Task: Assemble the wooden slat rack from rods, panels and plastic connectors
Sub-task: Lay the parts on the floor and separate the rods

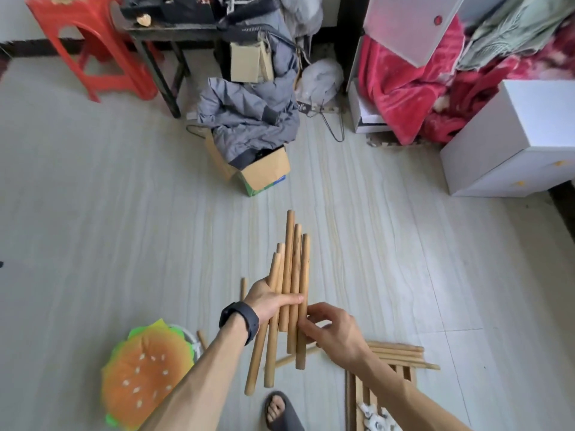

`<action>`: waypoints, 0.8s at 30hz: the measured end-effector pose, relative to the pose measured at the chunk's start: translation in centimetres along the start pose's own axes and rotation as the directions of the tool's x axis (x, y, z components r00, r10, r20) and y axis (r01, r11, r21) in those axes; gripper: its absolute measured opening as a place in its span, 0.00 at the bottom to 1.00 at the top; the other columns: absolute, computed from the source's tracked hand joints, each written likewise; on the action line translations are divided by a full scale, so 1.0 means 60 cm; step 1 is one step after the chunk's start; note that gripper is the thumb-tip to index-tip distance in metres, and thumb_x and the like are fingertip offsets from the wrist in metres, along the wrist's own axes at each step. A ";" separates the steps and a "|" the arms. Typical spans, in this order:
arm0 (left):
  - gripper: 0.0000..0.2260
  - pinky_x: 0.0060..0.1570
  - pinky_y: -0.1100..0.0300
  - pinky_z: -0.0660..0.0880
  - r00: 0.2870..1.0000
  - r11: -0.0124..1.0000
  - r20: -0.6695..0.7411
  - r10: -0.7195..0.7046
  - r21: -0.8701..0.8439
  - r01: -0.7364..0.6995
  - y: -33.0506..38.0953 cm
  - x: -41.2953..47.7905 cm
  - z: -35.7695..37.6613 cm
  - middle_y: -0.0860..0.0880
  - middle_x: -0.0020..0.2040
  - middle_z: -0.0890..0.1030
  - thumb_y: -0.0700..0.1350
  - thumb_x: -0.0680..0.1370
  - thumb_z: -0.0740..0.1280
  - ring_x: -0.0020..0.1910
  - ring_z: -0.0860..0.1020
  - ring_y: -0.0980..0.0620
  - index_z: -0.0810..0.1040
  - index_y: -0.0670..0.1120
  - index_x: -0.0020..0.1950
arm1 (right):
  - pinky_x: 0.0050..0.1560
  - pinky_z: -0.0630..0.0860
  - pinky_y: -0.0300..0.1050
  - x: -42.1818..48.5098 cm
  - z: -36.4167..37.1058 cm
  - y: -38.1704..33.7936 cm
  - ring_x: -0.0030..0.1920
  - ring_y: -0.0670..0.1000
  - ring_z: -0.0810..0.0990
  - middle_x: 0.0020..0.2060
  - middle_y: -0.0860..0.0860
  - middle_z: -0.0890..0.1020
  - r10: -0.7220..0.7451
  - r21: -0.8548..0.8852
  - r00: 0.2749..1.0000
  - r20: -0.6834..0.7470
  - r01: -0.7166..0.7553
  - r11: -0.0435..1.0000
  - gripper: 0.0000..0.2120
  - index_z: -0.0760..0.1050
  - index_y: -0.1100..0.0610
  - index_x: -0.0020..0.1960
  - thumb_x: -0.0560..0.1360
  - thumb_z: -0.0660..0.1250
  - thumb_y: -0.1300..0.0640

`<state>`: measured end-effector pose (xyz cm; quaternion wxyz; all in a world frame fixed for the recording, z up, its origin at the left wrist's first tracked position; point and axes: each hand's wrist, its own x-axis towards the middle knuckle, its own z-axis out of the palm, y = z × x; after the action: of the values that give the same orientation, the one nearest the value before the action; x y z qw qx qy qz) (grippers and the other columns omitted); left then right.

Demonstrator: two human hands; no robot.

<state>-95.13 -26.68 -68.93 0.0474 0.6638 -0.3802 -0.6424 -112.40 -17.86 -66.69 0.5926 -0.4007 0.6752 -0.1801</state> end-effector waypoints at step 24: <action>0.42 0.61 0.58 0.64 0.841 0.894 0.484 -0.240 0.448 -0.003 0.174 0.146 0.037 0.57 0.68 0.71 0.62 0.63 0.80 0.65 0.69 0.56 0.66 0.61 0.74 | 0.25 0.64 0.42 0.224 -0.163 -0.005 0.27 0.52 0.67 0.30 0.55 0.70 0.565 0.775 0.753 -0.337 -0.120 0.621 0.10 0.69 0.59 0.41 0.60 0.66 0.63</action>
<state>-102.73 -38.09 -70.69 -0.2479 0.4781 -0.4678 -0.7008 -121.19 -30.45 -73.01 0.5015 0.0747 0.7577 -0.4110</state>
